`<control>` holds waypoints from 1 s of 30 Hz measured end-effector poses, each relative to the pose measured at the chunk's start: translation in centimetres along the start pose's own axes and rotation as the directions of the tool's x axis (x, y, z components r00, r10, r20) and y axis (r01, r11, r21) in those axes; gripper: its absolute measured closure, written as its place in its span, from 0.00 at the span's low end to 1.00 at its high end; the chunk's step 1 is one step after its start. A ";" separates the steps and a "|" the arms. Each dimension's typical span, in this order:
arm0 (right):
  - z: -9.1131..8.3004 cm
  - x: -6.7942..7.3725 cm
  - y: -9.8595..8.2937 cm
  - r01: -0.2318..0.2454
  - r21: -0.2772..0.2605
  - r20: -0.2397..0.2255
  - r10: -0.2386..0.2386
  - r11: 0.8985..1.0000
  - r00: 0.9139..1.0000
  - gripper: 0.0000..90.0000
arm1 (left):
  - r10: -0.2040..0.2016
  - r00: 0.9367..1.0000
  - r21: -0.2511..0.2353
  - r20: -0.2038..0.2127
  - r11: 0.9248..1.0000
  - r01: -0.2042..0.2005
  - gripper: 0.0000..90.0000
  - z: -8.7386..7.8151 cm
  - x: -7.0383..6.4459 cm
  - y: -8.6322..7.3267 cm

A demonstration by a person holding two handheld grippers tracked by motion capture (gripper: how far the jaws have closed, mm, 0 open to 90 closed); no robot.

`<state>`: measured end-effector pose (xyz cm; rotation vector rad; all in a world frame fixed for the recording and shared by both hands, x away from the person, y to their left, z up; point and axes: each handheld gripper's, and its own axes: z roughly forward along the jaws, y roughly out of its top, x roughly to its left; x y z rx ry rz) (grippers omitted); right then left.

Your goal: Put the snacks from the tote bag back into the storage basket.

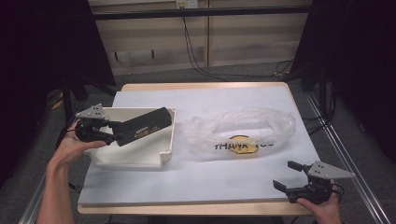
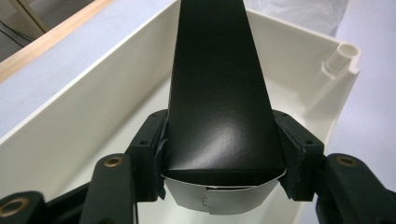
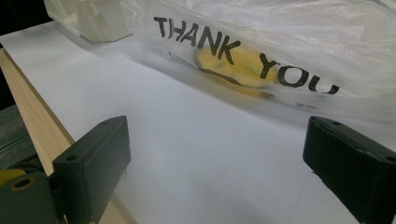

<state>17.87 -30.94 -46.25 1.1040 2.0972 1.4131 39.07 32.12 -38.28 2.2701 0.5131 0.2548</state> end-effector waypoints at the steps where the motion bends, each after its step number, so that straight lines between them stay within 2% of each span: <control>1: 0.0 0.0 0.0 0.000 0.001 -0.002 0.000 1.000 1.000 0.08 | -0.003 1.000 0.000 0.005 1.000 0.003 0.48 0.2 0.1 -0.1; 4: 0.0 0.0 0.0 -0.002 0.003 -0.001 0.002 1.000 1.000 0.08 | 0.013 0.999 0.022 0.030 1.000 -0.014 0.48 0.8 0.6 -0.4; 5: 0.0 0.0 0.0 -0.002 0.003 -0.001 0.002 1.000 1.000 0.08 | 0.008 1.000 0.038 0.030 0.999 -0.010 0.48 1.0 0.7 -0.4; 6: 0.0 0.0 0.0 -0.002 0.004 -0.002 0.002 1.000 1.000 0.08 | 0.003 0.999 0.032 0.038 0.999 -0.004 0.48 1.3 0.8 -0.6; 7: 0.0 0.0 0.0 -0.002 0.005 -0.002 0.002 1.000 1.000 0.08 | 0.011 0.999 0.045 0.047 0.999 -0.013 0.48 1.4 1.0 -0.7; 9: 0.1 0.0 0.0 -0.006 0.004 -0.001 0.006 1.000 1.000 0.08 | 0.013 0.999 0.033 0.041 0.999 -0.014 0.48 1.9 1.2 -0.9; 11: 0.1 0.0 0.0 -0.002 0.006 -0.002 0.002 1.000 1.000 0.08 | 0.012 0.999 0.049 0.050 0.999 -0.014 0.48 2.2 1.3 -1.0; 12: 0.1 0.0 0.0 0.002 0.008 -0.002 -0.002 1.000 1.000 0.08 | 0.019 0.999 0.059 0.043 0.998 -0.021 0.48 2.3 1.3 -1.0; 15: 0.2 0.0 0.0 0.000 0.010 -0.002 0.000 1.000 1.000 0.08 | 0.037 0.997 0.078 0.061 0.996 -0.042 0.48 2.6 1.5 -0.9; 20: 0.3 0.0 0.0 0.001 0.010 -0.005 -0.001 1.000 1.000 0.08 | 0.046 0.997 0.077 0.058 0.996 -0.051 0.48 3.0 1.8 -1.1; 23: 0.3 0.1 0.0 0.001 0.010 -0.006 -0.001 1.000 1.000 0.08 | 0.055 0.996 0.112 0.070 0.992 -0.062 0.48 3.4 2.0 -1.0; 24: 0.3 0.0 0.0 0.001 0.011 -0.007 -0.001 1.000 1.000 0.08 | 0.049 0.997 0.104 0.063 0.993 -0.056 0.48 3.5 2.0 -0.9; 30: 0.4 0.0 0.0 0.001 0.012 -0.012 -0.001 1.000 1.000 0.08 | 0.054 0.996 0.142 0.071 0.988 -0.063 0.48 3.8 2.3 -0.8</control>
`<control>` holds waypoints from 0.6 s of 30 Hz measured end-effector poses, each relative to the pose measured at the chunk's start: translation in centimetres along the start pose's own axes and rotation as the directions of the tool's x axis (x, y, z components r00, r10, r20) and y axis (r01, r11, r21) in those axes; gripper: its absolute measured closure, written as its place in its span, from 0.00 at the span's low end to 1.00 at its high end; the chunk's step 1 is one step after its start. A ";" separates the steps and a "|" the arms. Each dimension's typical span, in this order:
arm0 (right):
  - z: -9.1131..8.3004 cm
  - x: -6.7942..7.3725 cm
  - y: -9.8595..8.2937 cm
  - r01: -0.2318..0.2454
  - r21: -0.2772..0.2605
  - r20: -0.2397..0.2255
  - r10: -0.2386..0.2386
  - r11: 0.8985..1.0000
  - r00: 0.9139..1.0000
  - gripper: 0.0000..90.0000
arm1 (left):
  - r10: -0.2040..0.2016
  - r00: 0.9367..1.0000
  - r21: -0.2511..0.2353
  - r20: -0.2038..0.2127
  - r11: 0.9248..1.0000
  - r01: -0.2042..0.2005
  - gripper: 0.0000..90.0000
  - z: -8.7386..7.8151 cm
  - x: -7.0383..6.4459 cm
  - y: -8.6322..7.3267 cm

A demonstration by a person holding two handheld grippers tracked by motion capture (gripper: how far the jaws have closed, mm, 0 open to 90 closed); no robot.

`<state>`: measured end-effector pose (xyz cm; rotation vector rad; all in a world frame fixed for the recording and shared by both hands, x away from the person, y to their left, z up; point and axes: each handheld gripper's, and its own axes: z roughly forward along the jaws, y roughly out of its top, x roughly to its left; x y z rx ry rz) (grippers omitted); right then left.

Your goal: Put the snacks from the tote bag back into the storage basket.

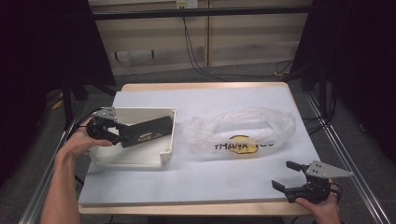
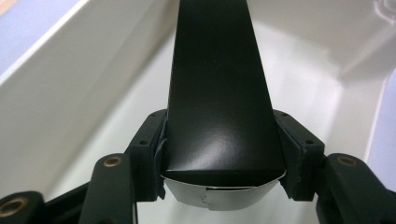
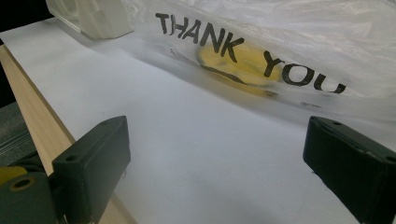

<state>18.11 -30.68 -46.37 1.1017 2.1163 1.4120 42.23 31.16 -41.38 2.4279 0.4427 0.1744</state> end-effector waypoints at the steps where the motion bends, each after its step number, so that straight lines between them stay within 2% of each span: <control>1: 0.0 0.0 0.0 0.001 0.000 0.002 -0.001 1.000 1.000 0.08 | 0.003 1.000 0.009 0.004 1.000 -0.003 0.48 0.0 0.1 0.1; 6: 0.0 0.0 0.0 0.005 0.004 0.000 -0.005 1.000 1.000 0.08 | 0.006 1.000 0.062 0.015 0.998 -0.007 0.48 0.2 0.5 0.6; 10: 0.0 0.0 0.0 0.005 0.004 -0.002 -0.005 1.000 1.000 0.08 | 0.007 1.000 0.118 0.020 0.993 -0.010 0.48 0.8 0.7 0.9; 18: 0.1 0.1 0.0 0.016 0.009 0.003 -0.016 1.000 1.000 0.08 | -0.010 1.000 0.162 0.014 0.987 0.008 0.47 1.7 0.9 0.6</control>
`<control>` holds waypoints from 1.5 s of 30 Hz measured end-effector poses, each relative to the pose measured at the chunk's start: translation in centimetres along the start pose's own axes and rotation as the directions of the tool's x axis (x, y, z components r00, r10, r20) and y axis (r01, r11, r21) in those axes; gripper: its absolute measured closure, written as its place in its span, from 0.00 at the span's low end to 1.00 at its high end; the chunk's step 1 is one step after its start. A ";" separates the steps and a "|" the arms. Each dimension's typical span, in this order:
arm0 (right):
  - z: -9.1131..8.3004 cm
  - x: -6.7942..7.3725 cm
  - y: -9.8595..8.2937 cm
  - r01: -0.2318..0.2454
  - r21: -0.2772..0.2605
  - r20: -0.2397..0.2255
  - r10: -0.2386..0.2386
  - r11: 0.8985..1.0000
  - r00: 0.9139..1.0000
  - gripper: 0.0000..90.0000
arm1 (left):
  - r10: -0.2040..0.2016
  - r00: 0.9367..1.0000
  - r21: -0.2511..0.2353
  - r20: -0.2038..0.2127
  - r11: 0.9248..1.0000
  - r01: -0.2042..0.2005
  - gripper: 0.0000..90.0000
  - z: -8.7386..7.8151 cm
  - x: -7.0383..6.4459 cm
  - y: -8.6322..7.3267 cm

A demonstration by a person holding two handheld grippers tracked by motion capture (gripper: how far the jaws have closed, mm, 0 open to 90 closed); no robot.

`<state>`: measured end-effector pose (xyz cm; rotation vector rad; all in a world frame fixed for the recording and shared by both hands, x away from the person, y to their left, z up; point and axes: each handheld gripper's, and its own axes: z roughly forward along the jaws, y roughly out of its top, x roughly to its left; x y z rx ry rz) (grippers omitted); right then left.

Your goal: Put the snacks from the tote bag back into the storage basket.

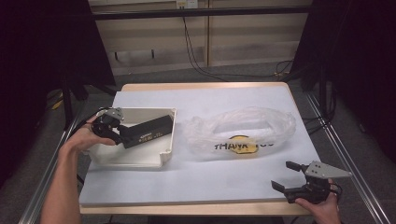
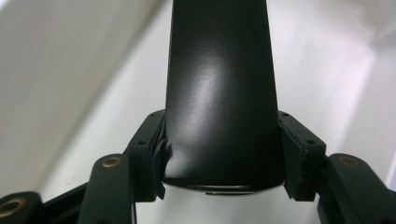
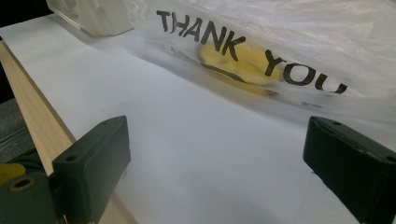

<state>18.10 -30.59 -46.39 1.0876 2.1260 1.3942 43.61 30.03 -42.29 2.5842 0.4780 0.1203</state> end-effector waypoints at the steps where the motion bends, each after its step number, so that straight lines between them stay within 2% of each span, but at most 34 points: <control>1: 0.0 0.0 0.0 0.000 -0.001 0.001 0.000 1.000 1.000 0.08 | 0.001 1.000 0.004 -0.003 1.000 -0.001 0.47 0.0 0.1 0.0; 2: 0.0 0.0 0.0 -0.004 0.000 0.003 0.004 1.000 1.000 0.08 | -0.008 1.000 0.002 0.000 1.000 0.008 0.47 0.1 0.1 -0.1; 3: 0.0 0.0 0.0 -0.002 0.001 0.002 0.002 1.000 1.000 0.08 | 0.003 1.000 0.031 0.003 1.000 -0.003 0.47 0.2 0.2 0.0; 7: 0.0 0.0 0.0 -0.003 0.002 0.001 0.003 1.000 1.000 0.08 | 0.006 1.000 0.080 -0.005 0.997 -0.006 0.47 0.6 0.1 0.3; 9: 0.0 0.0 0.0 -0.004 0.002 0.001 0.004 1.000 1.000 0.08 | -0.020 1.000 0.079 -0.003 0.997 0.020 0.46 0.6 0.1 0.3; 10: 0.0 0.0 0.0 -0.004 0.002 0.002 0.004 1.000 1.000 0.08 | -0.010 1.000 0.082 -0.007 0.997 0.011 0.46 0.6 0.2 0.3; 17: 0.0 0.0 0.0 -0.002 0.004 0.005 0.002 1.000 1.000 0.08 | -0.064 0.997 0.079 -0.035 0.995 0.067 0.42 0.8 0.1 0.1; 20: 0.1 0.0 0.0 -0.004 0.009 0.008 0.004 1.000 1.000 0.08 | -0.082 0.995 0.083 -0.054 0.993 0.087 0.34 0.8 -0.2 0.1; 25: 0.1 0.0 0.0 -0.002 0.009 0.005 0.002 1.000 1.000 0.08 | -0.104 0.990 0.041 -0.091 0.993 0.108 0.19 0.2 -0.3 0.0; 27: 0.1 0.0 0.0 -0.004 0.008 0.005 0.004 1.000 1.000 0.08 | -0.110 0.987 0.022 -0.113 0.993 0.113 0.17 -0.1 -0.4 0.0; 29: 0.1 0.0 0.0 -0.003 0.005 0.002 0.003 1.000 1.000 0.08 | -0.130 0.985 0.005 -0.114 0.991 0.131 0.14 -0.6 -0.5 -0.1; 30: 0.1 -0.1 0.0 -0.001 0.006 0.003 0.001 1.000 1.000 0.08 | -0.141 0.981 -0.013 -0.131 0.990 0.140 0.14 -1.0 -0.6 -0.1; 31: 0.1 -0.1 0.0 -0.006 0.007 0.003 0.006 1.000 1.000 0.08 | -0.169 0.977 -0.050 -0.129 0.985 0.163 0.14 -1.2 -0.9 -0.1; 32: 0.1 -0.1 0.0 -0.005 0.006 0.003 0.005 1.000 1.000 0.08 | -0.173 0.976 -0.077 -0.132 0.983 0.164 0.13 -1.6 -1.1 -0.1; 33: 0.1 -0.1 0.0 -0.006 0.004 0.001 0.006 1.000 1.000 0.08 | -0.169 0.974 -0.086 -0.153 0.984 0.157 0.15 -1.9 -1.3 -0.2; 36: 0.1 -0.2 -0.1 -0.009 0.007 0.006 0.009 1.000 1.000 0.08 | -0.251 0.953 -0.135 -0.171 0.964 0.229 0.22 -2.5 -2.1 -0.2; 38: 0.1 -0.1 -0.1 -0.009 0.004 0.005 0.009 1.000 1.000 0.08 | -0.241 0.952 -0.157 -0.190 0.964 0.213 0.28 -2.8 -2.7 -0.4; 39: 0.1 -0.1 -0.1 -0.009 0.004 0.005 0.009 1.000 1.000 0.08 | -0.248 0.950 -0.174 -0.191 0.961 0.216 0.33 -2.9 -3.0 -0.4; 41: 0.1 -0.1 0.0 -0.008 0.003 0.005 0.008 1.000 1.000 0.08 | -0.262 0.946 -0.209 -0.193 0.953 0.221 0.36 -3.0 -3.7 -0.5; 42: 0.1 -0.1 0.0 -0.007 0.003 0.003 0.007 1.000 1.000 0.08 | -0.256 0.944 -0.225 -0.210 0.952 0.208 0.40 -3.1 -4.0 -0.6; 43: 0.1 0.0 0.0 -0.003 0.006 0.004 0.003 1.000 1.000 0.08 | -0.263 0.942 -0.244 -0.206 0.947 0.211 0.43 -3.2 -4.3 -0.7; 44: 0.1 0.0 0.0 -0.002 0.006 0.009 0.002 1.000 1.000 0.08 | -0.261 0.941 -0.259 -0.217 0.944 0.202 0.47 -3.2 -4.7 -0.8; 45: 0.0 0.0 0.0 -0.002 0.005 0.005 0.002 1.000 1.000 0.08 | -0.258 0.941 -0.258 -0.217 0.945 0.199 0.53 -3.2 -5.0 -0.9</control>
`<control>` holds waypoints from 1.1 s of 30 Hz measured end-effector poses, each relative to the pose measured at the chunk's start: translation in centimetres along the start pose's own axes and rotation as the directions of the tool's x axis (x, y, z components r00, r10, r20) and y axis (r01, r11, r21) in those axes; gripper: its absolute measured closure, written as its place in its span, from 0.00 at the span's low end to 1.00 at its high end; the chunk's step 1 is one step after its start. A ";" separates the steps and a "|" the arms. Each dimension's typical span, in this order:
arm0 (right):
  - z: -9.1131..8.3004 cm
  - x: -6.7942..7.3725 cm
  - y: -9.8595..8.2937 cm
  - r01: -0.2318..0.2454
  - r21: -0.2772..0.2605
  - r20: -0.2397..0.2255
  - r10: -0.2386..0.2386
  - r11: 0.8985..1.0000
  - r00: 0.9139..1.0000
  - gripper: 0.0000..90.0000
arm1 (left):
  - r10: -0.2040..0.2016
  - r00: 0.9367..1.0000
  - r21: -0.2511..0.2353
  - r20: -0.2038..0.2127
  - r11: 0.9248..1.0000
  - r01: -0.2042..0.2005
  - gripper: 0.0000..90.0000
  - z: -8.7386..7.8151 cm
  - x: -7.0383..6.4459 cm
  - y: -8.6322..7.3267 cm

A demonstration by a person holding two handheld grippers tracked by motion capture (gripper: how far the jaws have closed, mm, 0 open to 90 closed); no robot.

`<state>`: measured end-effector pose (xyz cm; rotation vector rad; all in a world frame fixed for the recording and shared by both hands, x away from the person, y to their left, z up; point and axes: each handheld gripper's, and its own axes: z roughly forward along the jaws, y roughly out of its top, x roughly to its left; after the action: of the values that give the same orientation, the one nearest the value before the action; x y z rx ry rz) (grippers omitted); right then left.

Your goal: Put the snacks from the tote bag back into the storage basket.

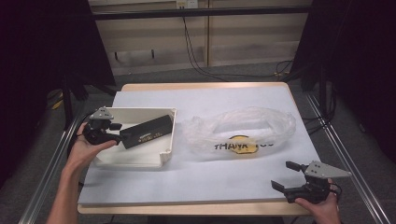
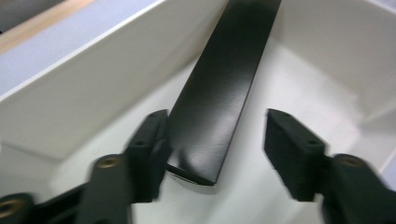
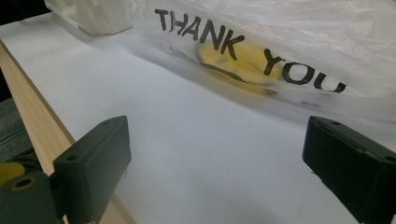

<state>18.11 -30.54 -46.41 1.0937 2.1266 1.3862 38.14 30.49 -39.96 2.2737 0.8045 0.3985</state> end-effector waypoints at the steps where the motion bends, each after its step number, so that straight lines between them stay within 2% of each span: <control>1: 0.0 0.0 0.0 -0.001 0.002 0.000 0.001 1.000 1.000 0.08 | 0.024 1.000 0.014 -0.005 1.000 -0.024 0.60 -0.2 -0.3 0.0; 2: 0.0 0.0 0.0 -0.003 0.002 0.003 0.003 1.000 1.000 0.08 | 0.026 1.000 -0.010 -0.011 1.000 -0.026 0.69 -0.3 -0.9 0.1; 3: 0.0 0.0 0.0 -0.003 0.005 0.003 0.003 1.000 1.000 0.08 | 0.032 0.999 -0.018 0.005 0.999 -0.032 0.73 -0.5 -1.3 0.1; 4: 0.1 0.0 0.0 -0.006 0.009 0.003 0.006 1.000 1.000 0.08 | 0.034 0.999 -0.025 -0.011 0.999 -0.034 0.76 -0.7 -1.8 0.1; 5: 0.1 0.0 0.0 -0.001 0.008 0.003 0.001 1.000 1.000 0.08 | 0.037 0.999 -0.035 -0.002 0.999 -0.037 0.83 -0.7 -1.9 0.0; 6: 0.1 0.0 0.0 0.001 0.005 0.002 -0.001 1.000 1.000 0.08 | 0.032 0.999 -0.032 0.015 0.999 -0.031 0.87 -0.6 -2.0 -0.2; 7: 0.1 0.0 0.0 -0.001 0.004 0.001 0.001 1.000 1.000 0.08 | 0.023 1.000 -0.031 -0.002 0.999 -0.023 0.92 -0.5 -2.2 -0.4; 8: 0.0 0.1 0.0 0.000 0.006 0.002 0.000 1.000 1.000 0.08 | 0.017 1.000 -0.030 0.016 0.999 -0.016 0.96 -0.4 -2.1 -0.6; 9: 0.0 0.1 0.0 0.001 0.006 0.001 -0.001 1.000 1.000 0.08 | 0.006 1.000 -0.048 0.009 0.999 -0.005 1.00 -0.2 -2.2 -0.7; 10: 0.0 0.1 0.0 0.001 0.004 0.001 -0.001 1.000 1.000 0.08 | 0.001 1.000 -0.051 0.002 0.999 -0.001 1.00 -0.2 -2.2 -0.9; 11: 0.0 0.1 0.0 0.001 0.004 0.001 -0.001 1.000 1.000 0.08 | -0.017 1.000 -0.070 0.020 0.997 0.018 1.00 0.1 -2.4 -1.1; 12: 0.0 0.1 0.0 0.000 0.005 0.001 0.000 1.000 1.000 0.08 | -0.016 1.000 -0.070 0.002 0.997 0.016 1.00 0.3 -2.7 -1.3; 13: 0.1 0.0 0.0 0.001 0.005 0.000 -0.001 1.000 1.000 0.08 | -0.027 1.000 -0.076 0.010 0.997 0.027 1.00 0.7 -2.9 -1.4; 14: 0.1 0.0 0.0 0.003 0.007 0.002 -0.003 1.000 1.000 0.08 | -0.021 1.000 -0.073 0.011 0.997 0.022 1.00 1.0 -3.0 -1.4; 16: 0.2 0.0 0.0 0.000 0.012 0.000 0.000 1.000 1.000 0.08 | -0.041 0.999 -0.059 0.012 0.997 0.041 1.00 1.4 -3.2 -1.6; 18: 0.2 0.0 0.0 0.003 0.010 -0.001 -0.003 1.000 1.000 0.08 | -0.048 0.999 -0.063 -0.007 0.997 0.048 1.00 1.5 -3.4 -1.8; 19: 0.1 0.0 0.0 0.003 0.009 -0.001 -0.003 1.000 1.000 0.08 | -0.050 0.999 -0.054 0.004 0.997 0.051 1.00 1.5 -3.5 -1.9; 21: 0.1 0.0 0.0 0.002 0.007 -0.001 -0.002 1.000 1.000 0.08 | -0.049 0.999 -0.042 -0.012 0.998 0.049 1.00 1.7 -3.8 -2.1; 22: 0.2 0.0 0.0 0.002 0.009 -0.002 -0.002 1.000 1.000 0.08 | -0.059 0.998 -0.046 -0.004 0.997 0.059 1.00 1.9 -3.7 -2.2; 23: 0.2 0.0 0.1 0.003 0.011 -0.002 -0.003 1.000 1.000 0.08 | -0.073 0.997 -0.045 -0.020 0.996 0.072 1.00 2.0 -3.8 -2.3; 24: 0.2 0.0 0.1 0.004 0.014 -0.004 -0.004 1.000 1.000 0.08 | -0.079 0.997 -0.036 -0.012 0.996 0.078 1.00 2.1 -3.7 -2.3; 25: 0.2 0.0 0.1 0.003 0.016 -0.006 -0.003 1.000 1.000 0.08 | -0.087 0.996 -0.046 -0.014 0.995 0.086 1.00 2.2 -3.6 -2.4; 26: 0.2 0.1 0.1 0.003 0.017 -0.006 -0.003 1.000 1.000 0.08 | -0.093 0.995 -0.038 -0.037 0.995 0.092 1.00 2.4 -3.6 -2.3; 29: 0.3 0.0 0.1 0.002 0.016 -0.009 -0.002 1.000 1.000 0.08 | -0.102 0.994 -0.016 -0.029 0.995 0.102 1.00 3.3 -3.4 -2.4; 33: 0.3 -0.1 0.1 0.004 0.021 -0.006 -0.004 1.000 1.000 0.09 | -0.092 0.996 0.025 -0.021 0.995 0.092 1.00 4.4 -3.4 -2.5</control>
<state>18.38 -30.38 -46.51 1.0934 2.1507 1.3702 36.57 27.57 -45.08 2.2496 0.9259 0.3708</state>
